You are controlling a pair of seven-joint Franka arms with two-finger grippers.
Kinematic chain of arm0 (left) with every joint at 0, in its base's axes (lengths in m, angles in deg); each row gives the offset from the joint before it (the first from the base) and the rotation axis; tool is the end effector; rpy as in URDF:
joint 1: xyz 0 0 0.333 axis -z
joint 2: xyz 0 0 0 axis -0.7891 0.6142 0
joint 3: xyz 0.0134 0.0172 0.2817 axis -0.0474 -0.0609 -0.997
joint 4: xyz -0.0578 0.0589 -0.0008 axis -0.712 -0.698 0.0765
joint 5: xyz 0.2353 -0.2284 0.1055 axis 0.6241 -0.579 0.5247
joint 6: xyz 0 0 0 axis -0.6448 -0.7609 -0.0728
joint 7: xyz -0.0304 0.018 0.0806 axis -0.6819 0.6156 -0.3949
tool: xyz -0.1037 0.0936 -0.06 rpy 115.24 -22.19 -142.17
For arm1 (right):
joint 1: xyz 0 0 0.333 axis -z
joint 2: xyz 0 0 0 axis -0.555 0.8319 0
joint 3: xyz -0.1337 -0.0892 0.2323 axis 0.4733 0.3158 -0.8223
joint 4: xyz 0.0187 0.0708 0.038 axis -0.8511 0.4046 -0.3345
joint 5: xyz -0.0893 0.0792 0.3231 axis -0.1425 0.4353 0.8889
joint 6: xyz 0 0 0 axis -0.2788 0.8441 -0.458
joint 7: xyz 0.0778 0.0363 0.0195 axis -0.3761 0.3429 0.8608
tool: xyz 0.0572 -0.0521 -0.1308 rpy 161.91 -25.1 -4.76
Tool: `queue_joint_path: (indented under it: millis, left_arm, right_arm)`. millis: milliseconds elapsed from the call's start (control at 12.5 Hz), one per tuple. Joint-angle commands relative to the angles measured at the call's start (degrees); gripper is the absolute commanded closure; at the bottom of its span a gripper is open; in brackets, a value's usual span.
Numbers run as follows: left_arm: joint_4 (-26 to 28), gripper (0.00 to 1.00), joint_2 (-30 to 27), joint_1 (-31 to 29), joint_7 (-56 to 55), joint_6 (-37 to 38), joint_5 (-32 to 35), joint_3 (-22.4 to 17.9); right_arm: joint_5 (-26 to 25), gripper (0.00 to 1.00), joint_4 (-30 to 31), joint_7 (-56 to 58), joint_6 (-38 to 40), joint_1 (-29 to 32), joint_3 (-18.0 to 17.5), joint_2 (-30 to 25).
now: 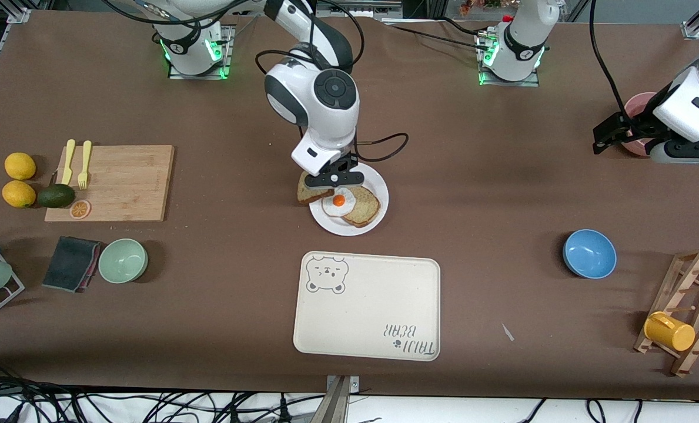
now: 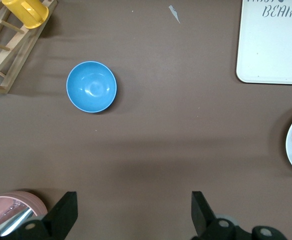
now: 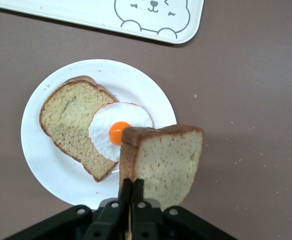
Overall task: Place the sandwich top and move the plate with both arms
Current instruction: 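Lift the bread slice and carry it over the white plate, then lower the bread slice onto the egg toast and open the right gripper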
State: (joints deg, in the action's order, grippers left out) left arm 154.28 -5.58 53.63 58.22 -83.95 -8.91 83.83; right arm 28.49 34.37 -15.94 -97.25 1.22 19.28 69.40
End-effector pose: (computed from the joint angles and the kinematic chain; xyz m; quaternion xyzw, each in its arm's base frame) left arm 0.4988 -0.0234 0.5196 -0.9998 0.0010 0.0162 0.0111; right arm 0.4544 0.4477 0.2874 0.9974 0.0531 -0.0017 0.0495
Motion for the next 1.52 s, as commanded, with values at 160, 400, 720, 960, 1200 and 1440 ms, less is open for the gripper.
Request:
queue_joint_path:
  millis: [160, 400, 720, 960, 1200, 1440]
  left_arm:
    - [0.4, 0.00, -0.9, -0.6, 0.2, 0.4, 1.0, 0.3]
    - [0.4, 0.00, -0.9, -0.6, 0.2, 0.4, 1.0, 0.3]
    - [0.4, 0.00, -0.9, -0.7, 0.2, 0.4, 0.9, 0.2]
    - [0.4, 0.00, -0.9, -0.7, 0.2, 0.4, 1.0, 0.2]
    - [0.3, 0.00, -0.9, -0.7, 0.2, 0.4, 0.9, 0.3]
    - [0.3, 0.00, -0.8, -1.1, 0.3, 0.4, -1.3, 0.0]
  right_arm:
    - [-2.2, 1.00, -4.7, -4.2, -0.8, -3.0, 1.2, 4.6]
    - [-2.4, 1.00, -4.6, -6.6, -2.0, -4.1, 1.4, 5.4]
    - [-2.3, 1.00, -4.6, -8.7, -2.8, -4.5, 1.4, 5.7]
    - [-1.8, 0.83, -4.7, -9.5, -4.7, -4.4, 1.3, 5.6]
    - [-1.8, 0.04, -4.7, -10.1, -4.8, -4.4, 1.3, 5.6]
    - [-1.7, 0.00, -4.7, -10.0, -4.7, -4.2, 1.4, 5.1]
